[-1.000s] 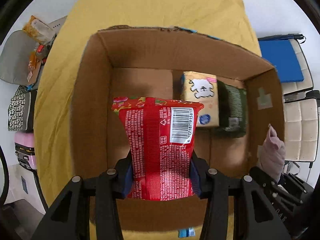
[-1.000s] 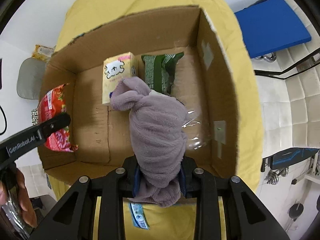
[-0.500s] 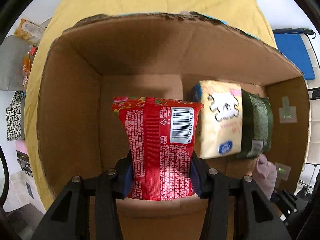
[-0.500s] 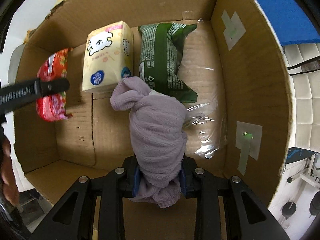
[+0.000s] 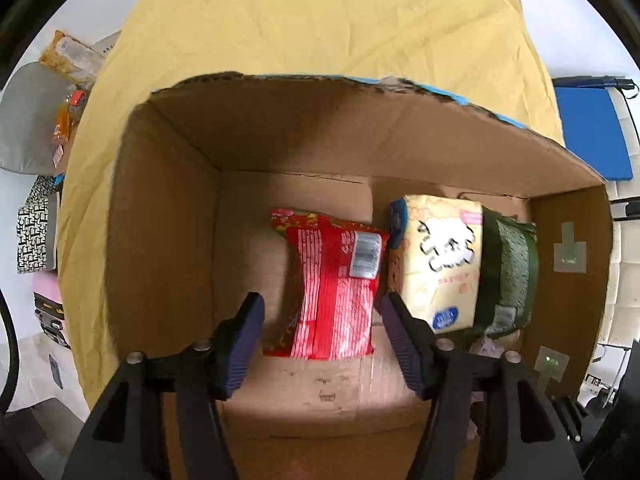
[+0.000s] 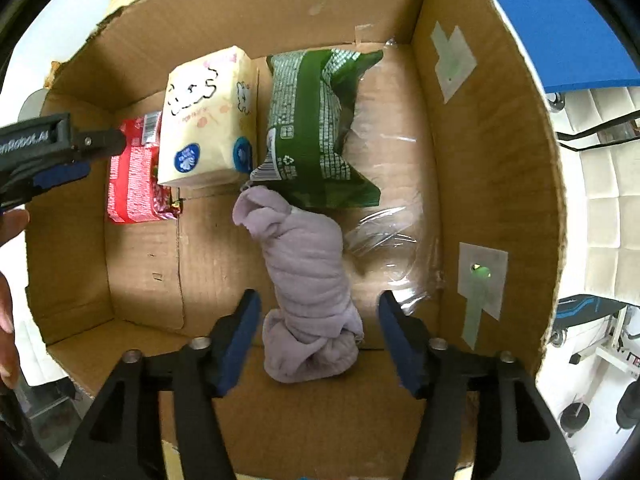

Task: Organize soft objects
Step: 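Open both tools to release the items and lift away, then grasp the orange panda snack bag with the left tool while the right tool grasps the blue stick package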

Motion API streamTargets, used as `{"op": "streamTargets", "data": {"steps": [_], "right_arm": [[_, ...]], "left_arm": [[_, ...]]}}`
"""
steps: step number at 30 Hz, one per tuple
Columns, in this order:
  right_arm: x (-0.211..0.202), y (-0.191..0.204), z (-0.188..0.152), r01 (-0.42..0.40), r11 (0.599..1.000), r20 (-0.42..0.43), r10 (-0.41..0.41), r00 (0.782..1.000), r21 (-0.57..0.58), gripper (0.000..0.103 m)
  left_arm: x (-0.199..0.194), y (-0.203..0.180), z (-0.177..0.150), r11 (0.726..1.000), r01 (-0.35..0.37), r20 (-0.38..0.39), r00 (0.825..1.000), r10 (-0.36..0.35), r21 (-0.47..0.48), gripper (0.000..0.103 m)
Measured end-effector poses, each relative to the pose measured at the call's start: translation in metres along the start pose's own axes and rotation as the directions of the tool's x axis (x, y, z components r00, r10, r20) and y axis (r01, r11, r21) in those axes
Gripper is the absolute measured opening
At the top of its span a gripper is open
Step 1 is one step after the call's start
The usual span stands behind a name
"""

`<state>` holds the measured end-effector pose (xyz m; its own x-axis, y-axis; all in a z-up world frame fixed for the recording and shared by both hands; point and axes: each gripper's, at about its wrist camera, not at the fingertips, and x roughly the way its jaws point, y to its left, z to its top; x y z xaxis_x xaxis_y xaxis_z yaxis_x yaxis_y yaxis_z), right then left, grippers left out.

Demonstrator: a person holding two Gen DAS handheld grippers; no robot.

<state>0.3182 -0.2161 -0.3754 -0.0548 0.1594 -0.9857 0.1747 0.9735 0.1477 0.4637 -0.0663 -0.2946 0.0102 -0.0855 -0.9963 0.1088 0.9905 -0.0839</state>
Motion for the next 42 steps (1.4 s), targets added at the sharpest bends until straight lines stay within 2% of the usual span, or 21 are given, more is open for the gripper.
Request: {"op": "streamTargets", "data": {"steps": [2, 5, 6, 7, 10, 12, 22, 27, 33, 37, 42], "right_arm": [[-0.006, 0.003, -0.004, -0.011, 1.0, 0.007, 0.011, 1.0, -0.003, 0.075], [-0.026, 0.012, -0.001, -0.012, 1.0, 0.024, 0.012, 1.0, -0.012, 0.087], [-0.029, 0.014, -0.002, -0.01, 1.0, 0.029, 0.01, 1.0, -0.015, 0.095], [-0.032, 0.015, -0.005, -0.012, 1.0, 0.034, 0.013, 0.999, -0.018, 0.097], [-0.043, 0.021, -0.007, 0.002, 1.0, 0.071, 0.0, 0.997, -0.027, 0.099], [-0.051, 0.026, -0.012, 0.014, 0.999, 0.093, -0.011, 0.996, -0.031, 0.101], [-0.11, 0.021, -0.05, 0.071, 0.996, 0.188, -0.061, 0.98, -0.047, 0.103], [-0.136, 0.023, -0.073, 0.08, 0.996, 0.252, -0.066, 0.966, -0.043, 0.103], [-0.164, 0.019, -0.103, 0.104, 0.994, 0.313, -0.086, 0.946, -0.042, 0.103], [-0.186, 0.017, -0.12, 0.11, 0.993, 0.367, -0.091, 0.926, -0.032, 0.103], [-0.204, 0.02, -0.136, 0.093, 0.995, 0.386, -0.07, 0.92, -0.042, 0.103]], "left_arm": [[-0.009, 0.0, -0.006, 1.0, 0.002, 0.009, 1.0, -0.002, 0.008, 0.065], [-0.026, -0.002, -0.025, 1.0, -0.013, 0.04, 0.999, 0.012, 0.018, 0.068], [-0.031, -0.002, -0.031, 1.0, -0.02, 0.052, 0.998, 0.019, 0.019, 0.074], [-0.034, -0.003, -0.037, 1.0, -0.026, 0.062, 0.998, 0.025, 0.018, 0.082], [-0.052, 0.008, -0.05, 0.999, -0.039, 0.086, 0.996, 0.037, 0.017, 0.095], [-0.058, 0.011, -0.065, 0.999, -0.04, 0.102, 0.994, 0.039, 0.013, 0.099], [-0.105, 0.001, -0.119, 0.998, -0.056, 0.213, 0.976, 0.047, 0.034, 0.1], [-0.129, -0.005, -0.149, 0.997, -0.067, 0.263, 0.963, 0.051, 0.05, 0.1], [-0.16, -0.006, -0.184, 0.998, -0.043, 0.312, 0.95, 0.027, 0.046, 0.1], [-0.178, -0.006, -0.2, 0.998, -0.038, 0.34, 0.94, 0.018, 0.051, 0.1], [-0.193, -0.001, -0.211, 0.999, -0.037, 0.366, 0.93, 0.022, 0.033, 0.1]]}}
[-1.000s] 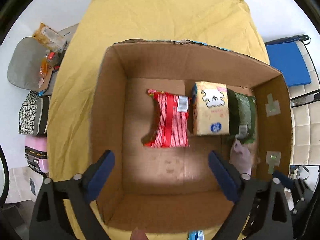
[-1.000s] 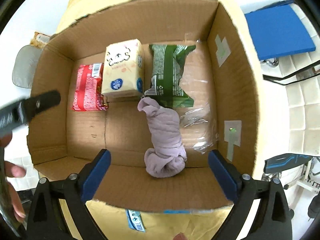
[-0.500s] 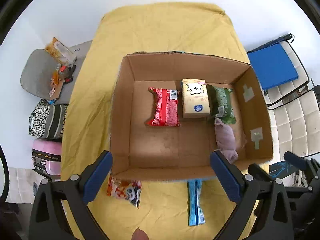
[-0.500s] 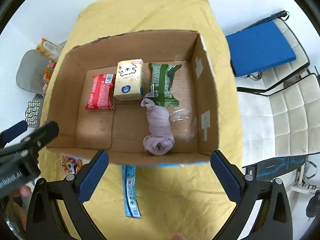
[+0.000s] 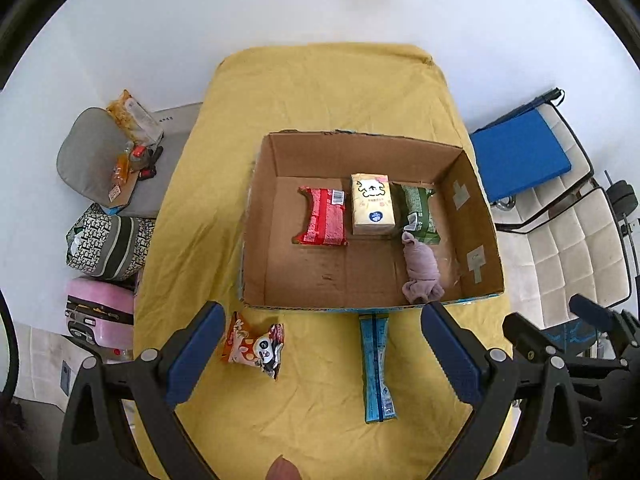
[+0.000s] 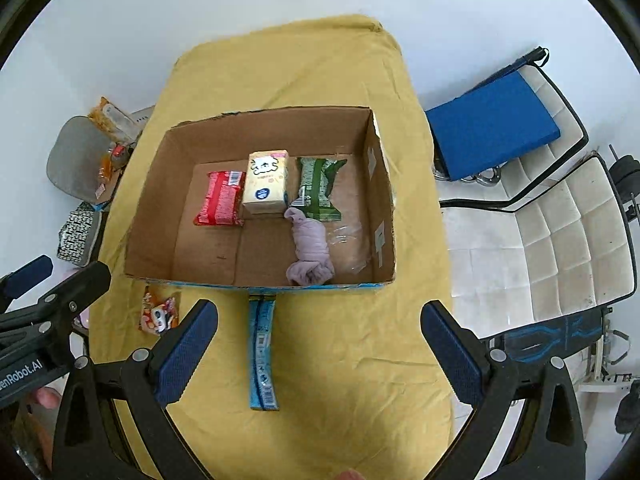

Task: Organize soft objects
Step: 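Grasp the orange panda snack bag with the left tool while the right tool grasps the blue stick package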

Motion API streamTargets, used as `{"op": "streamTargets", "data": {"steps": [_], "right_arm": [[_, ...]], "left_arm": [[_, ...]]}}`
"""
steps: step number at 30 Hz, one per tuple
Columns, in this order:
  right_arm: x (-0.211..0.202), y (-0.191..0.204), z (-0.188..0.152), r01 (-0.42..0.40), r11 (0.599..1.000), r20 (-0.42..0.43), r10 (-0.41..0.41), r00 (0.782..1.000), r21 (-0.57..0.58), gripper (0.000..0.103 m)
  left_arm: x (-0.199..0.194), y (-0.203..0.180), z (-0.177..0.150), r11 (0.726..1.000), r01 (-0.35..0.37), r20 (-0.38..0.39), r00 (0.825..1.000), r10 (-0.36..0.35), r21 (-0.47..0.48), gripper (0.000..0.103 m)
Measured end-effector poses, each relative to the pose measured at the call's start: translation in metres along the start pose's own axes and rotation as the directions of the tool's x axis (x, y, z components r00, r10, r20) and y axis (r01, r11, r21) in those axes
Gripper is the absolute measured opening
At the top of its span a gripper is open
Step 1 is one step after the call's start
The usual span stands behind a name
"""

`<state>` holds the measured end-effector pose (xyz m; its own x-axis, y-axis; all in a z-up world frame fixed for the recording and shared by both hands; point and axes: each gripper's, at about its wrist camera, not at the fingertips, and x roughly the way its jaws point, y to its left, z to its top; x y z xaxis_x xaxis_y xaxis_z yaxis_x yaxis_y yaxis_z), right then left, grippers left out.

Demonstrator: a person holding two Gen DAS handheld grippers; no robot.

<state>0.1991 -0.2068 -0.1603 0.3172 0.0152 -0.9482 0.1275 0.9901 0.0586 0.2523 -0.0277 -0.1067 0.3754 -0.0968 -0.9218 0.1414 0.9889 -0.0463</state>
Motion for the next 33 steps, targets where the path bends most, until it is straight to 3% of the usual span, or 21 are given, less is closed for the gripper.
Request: {"op": "streamTargets", "data": {"steps": [4, 7, 14, 21, 22, 25, 26, 28, 33], "right_arm": [[0.014, 0.01, -0.011, -0.03, 1.0, -0.06, 0.029, 0.998, -0.011, 0.103], [0.05, 0.023, -0.028, -0.065, 0.998, -0.157, 0.062, 0.986, -0.013, 0.103], [0.17, 0.052, -0.067, -0.105, 0.994, -0.382, 0.111, 0.917, 0.038, 0.1], [0.233, 0.067, -0.09, -0.072, 0.994, -0.458, 0.1, 0.883, 0.08, 0.071], [0.231, 0.069, -0.089, -0.062, 0.996, -0.437, 0.086, 0.895, 0.069, 0.067], [0.228, 0.073, -0.091, -0.038, 0.998, -0.425, 0.052, 0.904, 0.04, 0.038], [0.227, 0.072, -0.092, -0.035, 0.998, -0.424, 0.051, 0.904, 0.045, 0.028], [0.226, 0.066, -0.095, -0.047, 0.997, -0.435, 0.07, 0.898, 0.064, 0.027], [0.222, 0.055, -0.104, -0.037, 0.997, -0.439, 0.064, 0.896, 0.07, 0.026]], "left_arm": [[0.003, 0.017, -0.011, 0.999, -0.035, -0.017, 0.999, 0.034, -0.036, 0.1], [0.022, 0.039, -0.028, 0.994, -0.086, -0.069, 0.994, 0.081, -0.069, 0.1], [0.095, 0.084, -0.07, 0.974, -0.2, -0.249, 0.954, 0.169, -0.103, 0.1], [0.161, 0.107, -0.085, 0.969, -0.211, -0.368, 0.917, 0.151, -0.128, 0.1], [0.172, 0.11, -0.086, 0.969, -0.198, -0.401, 0.908, 0.123, -0.15, 0.1], [0.184, 0.122, -0.089, 0.956, -0.145, -0.427, 0.904, 0.024, -0.254, 0.1], [0.186, 0.129, -0.089, 0.943, -0.128, -0.425, 0.905, -0.015, -0.307, 0.1], [0.188, 0.143, -0.093, 0.9, -0.088, -0.41, 0.906, -0.106, -0.428, 0.1], [0.205, 0.168, -0.107, 0.738, -0.012, -0.349, 0.886, -0.305, -0.675, 0.1]]}}
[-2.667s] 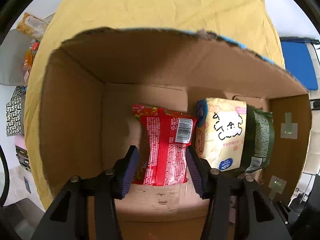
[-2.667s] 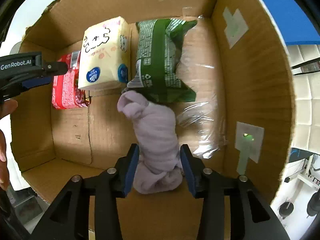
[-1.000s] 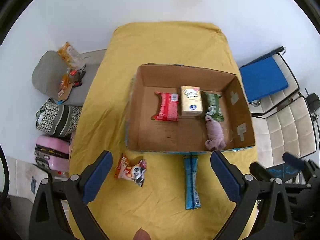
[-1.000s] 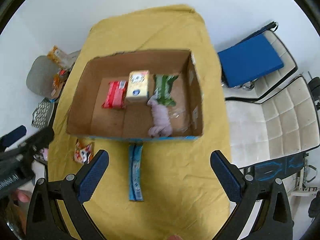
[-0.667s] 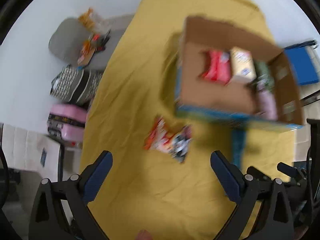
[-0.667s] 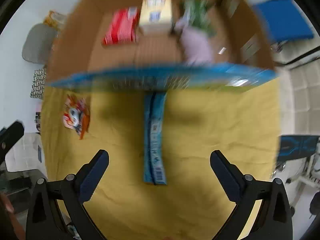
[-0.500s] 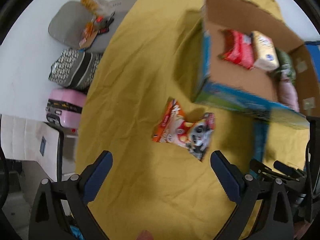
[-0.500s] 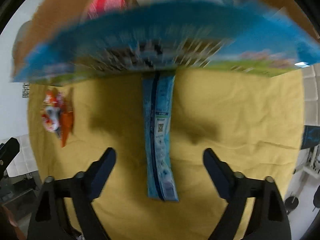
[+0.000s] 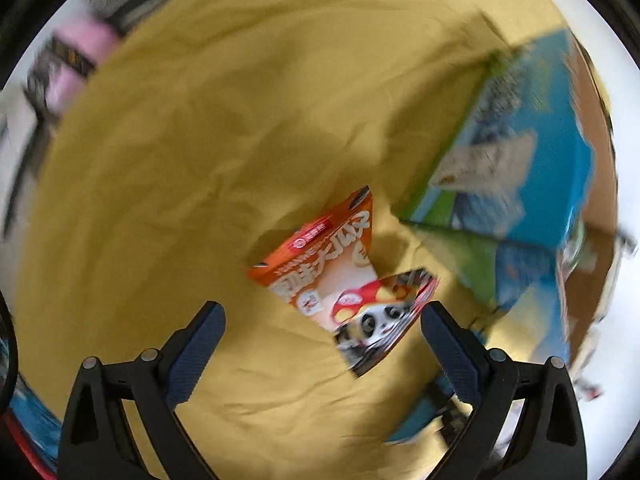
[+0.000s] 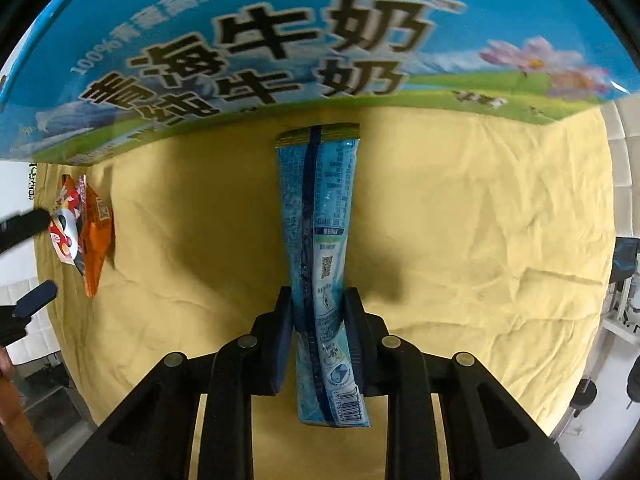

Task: Organize soft objects
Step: 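Grasp the orange panda snack bag with the left tool while the right tool grasps the blue stick package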

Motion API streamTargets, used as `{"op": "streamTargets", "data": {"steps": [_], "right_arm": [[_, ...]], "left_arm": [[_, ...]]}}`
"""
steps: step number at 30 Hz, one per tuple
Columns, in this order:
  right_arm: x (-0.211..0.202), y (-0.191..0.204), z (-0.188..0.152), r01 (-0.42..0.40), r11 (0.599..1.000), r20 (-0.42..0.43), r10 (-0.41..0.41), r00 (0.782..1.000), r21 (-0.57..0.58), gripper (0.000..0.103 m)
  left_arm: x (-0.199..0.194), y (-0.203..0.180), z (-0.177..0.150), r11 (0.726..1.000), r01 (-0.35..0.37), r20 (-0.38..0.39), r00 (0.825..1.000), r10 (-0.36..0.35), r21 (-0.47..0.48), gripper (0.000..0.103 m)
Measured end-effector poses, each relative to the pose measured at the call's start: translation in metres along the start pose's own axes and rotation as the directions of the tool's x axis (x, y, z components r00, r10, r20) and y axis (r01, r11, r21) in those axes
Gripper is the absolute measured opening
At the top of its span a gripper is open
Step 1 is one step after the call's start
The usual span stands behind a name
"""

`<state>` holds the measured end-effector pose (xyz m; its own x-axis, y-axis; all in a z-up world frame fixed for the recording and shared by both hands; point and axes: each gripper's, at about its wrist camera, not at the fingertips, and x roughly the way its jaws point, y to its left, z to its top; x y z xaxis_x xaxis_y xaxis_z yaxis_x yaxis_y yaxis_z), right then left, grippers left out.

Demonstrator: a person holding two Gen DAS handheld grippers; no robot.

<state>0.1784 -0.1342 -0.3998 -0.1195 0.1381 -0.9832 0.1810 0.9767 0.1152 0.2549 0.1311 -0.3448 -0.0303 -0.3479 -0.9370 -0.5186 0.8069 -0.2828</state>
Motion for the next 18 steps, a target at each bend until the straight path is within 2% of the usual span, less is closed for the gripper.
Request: {"op": "streamTargets", "data": {"steps": [3, 8, 9, 10, 12, 15, 18], "right_arm": [[0.0, -0.006, -0.005, 0.003, 1.0, 0.0, -0.003, 1.0, 0.005, 0.026], [0.003, -0.017, -0.023, 0.021, 1.0, 0.0, -0.021, 1.0, -0.008, 0.026], [0.005, -0.019, -0.031, 0.024, 1.0, 0.001, -0.024, 1.0, -0.011, 0.026], [0.005, -0.019, -0.034, 0.026, 1.0, 0.001, -0.026, 1.0, -0.014, 0.026], [0.005, -0.02, -0.036, 0.037, 0.999, -0.001, -0.037, 0.999, -0.026, 0.026], [0.002, -0.02, -0.037, 0.055, 0.998, -0.011, -0.056, 0.998, -0.043, 0.024], [0.0, -0.031, -0.044, 0.062, 0.997, -0.024, -0.063, 0.998, -0.05, 0.024]], "left_arm": [[0.012, 0.001, 0.004, 0.999, 0.003, -0.003, 1.0, -0.003, -0.043, 0.1], [0.028, -0.013, 0.002, 0.998, -0.063, 0.027, 0.998, 0.063, -0.006, 0.098], [0.029, -0.016, 0.0, 0.998, -0.066, 0.039, 0.997, 0.065, 0.01, 0.092], [0.031, -0.018, -0.002, 0.997, -0.069, 0.044, 0.997, 0.068, 0.029, 0.079], [0.034, -0.024, -0.01, 0.99, -0.115, 0.057, 0.992, 0.111, 0.083, 0.061], [0.036, -0.03, -0.025, 0.97, -0.144, 0.057, 0.989, 0.135, 0.198, 0.052], [0.038, -0.032, -0.051, 0.924, -0.217, 0.08, 0.976, 0.202, 0.314, 0.05]]}}
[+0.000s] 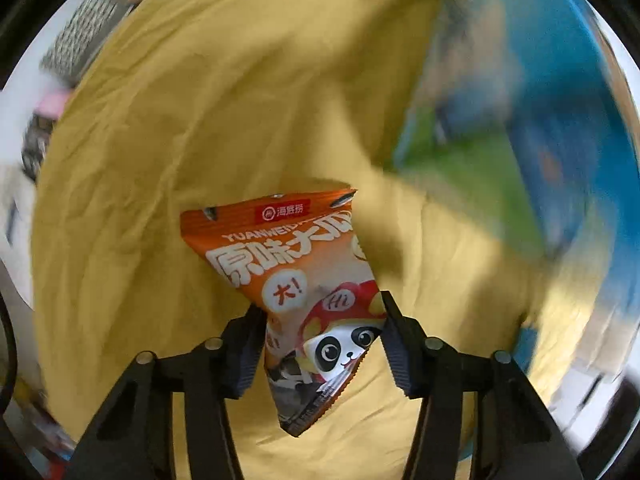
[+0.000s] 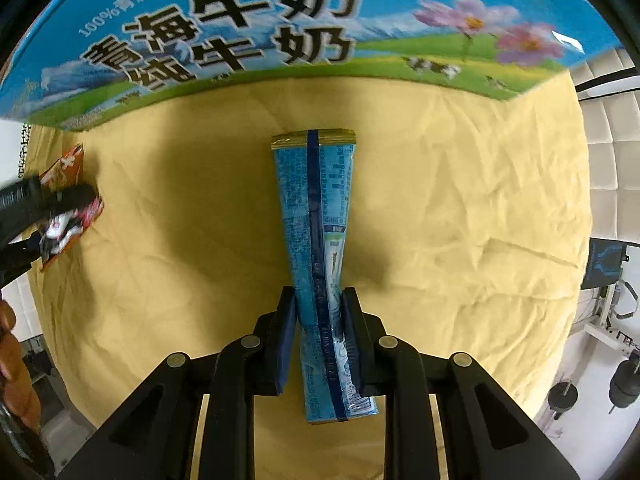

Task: Organize soft objects
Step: 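Grasp the orange panda snack bag with the left tool while the right tool grasps the blue stick package, then carry the panda bag with the left tool while the right tool carries the blue package into the box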

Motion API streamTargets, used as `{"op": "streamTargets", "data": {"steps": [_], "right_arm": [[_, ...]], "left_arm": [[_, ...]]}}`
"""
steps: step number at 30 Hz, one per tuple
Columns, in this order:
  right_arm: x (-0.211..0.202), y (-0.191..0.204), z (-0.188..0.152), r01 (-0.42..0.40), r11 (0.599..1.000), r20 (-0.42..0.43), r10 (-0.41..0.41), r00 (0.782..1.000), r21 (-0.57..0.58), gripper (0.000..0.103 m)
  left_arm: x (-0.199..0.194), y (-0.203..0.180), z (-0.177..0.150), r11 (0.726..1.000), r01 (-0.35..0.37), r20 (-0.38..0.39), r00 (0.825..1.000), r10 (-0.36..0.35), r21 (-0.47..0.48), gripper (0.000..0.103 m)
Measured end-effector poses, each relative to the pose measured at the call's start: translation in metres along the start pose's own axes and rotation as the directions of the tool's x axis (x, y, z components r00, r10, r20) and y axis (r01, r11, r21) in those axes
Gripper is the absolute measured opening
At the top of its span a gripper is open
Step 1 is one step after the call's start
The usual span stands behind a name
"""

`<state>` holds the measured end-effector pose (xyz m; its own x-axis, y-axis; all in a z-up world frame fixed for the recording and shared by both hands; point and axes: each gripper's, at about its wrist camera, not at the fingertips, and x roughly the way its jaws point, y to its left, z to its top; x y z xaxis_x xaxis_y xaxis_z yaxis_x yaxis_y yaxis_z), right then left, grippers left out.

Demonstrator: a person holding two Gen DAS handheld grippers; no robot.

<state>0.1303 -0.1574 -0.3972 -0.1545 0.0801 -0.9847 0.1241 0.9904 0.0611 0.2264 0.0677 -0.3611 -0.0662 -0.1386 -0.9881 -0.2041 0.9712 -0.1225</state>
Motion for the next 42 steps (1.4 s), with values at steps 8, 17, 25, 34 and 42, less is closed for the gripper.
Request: {"op": "streamTargets", "data": {"steps": [8, 17, 25, 34, 42], "right_arm": [[0.002, -0.029, -0.044, -0.024, 1.0, -0.053, 0.023, 0.998, -0.02, 0.023], [0.014, -0.041, -0.07, -0.036, 0.999, -0.068, 0.034, 0.997, -0.026, 0.026], [0.022, -0.026, -0.065, -0.008, 1.0, -0.036, 0.008, 0.999, -0.005, 0.028], [0.018, -0.002, -0.049, 0.016, 0.999, -0.017, -0.016, 1.0, -0.034, 0.019], [-0.021, 0.006, -0.056, -0.046, 0.998, 0.004, 0.046, 0.999, -0.043, 0.016]], "left_arm": [[0.006, -0.029, -0.092, 0.975, -0.037, -0.057, 0.997, 0.051, 0.221, 0.05], [0.029, -0.052, -0.117, 0.976, -0.046, -0.069, 0.996, 0.062, 0.214, 0.059], [0.014, -0.048, -0.083, 0.984, -0.048, -0.029, 0.998, 0.054, 0.171, 0.056], [-0.014, -0.048, -0.078, 0.976, -0.073, 0.021, 0.997, 0.07, 0.206, 0.041], [-0.055, -0.076, -0.096, 0.951, -0.087, 0.089, 0.994, 0.063, 0.295, 0.041]]}}
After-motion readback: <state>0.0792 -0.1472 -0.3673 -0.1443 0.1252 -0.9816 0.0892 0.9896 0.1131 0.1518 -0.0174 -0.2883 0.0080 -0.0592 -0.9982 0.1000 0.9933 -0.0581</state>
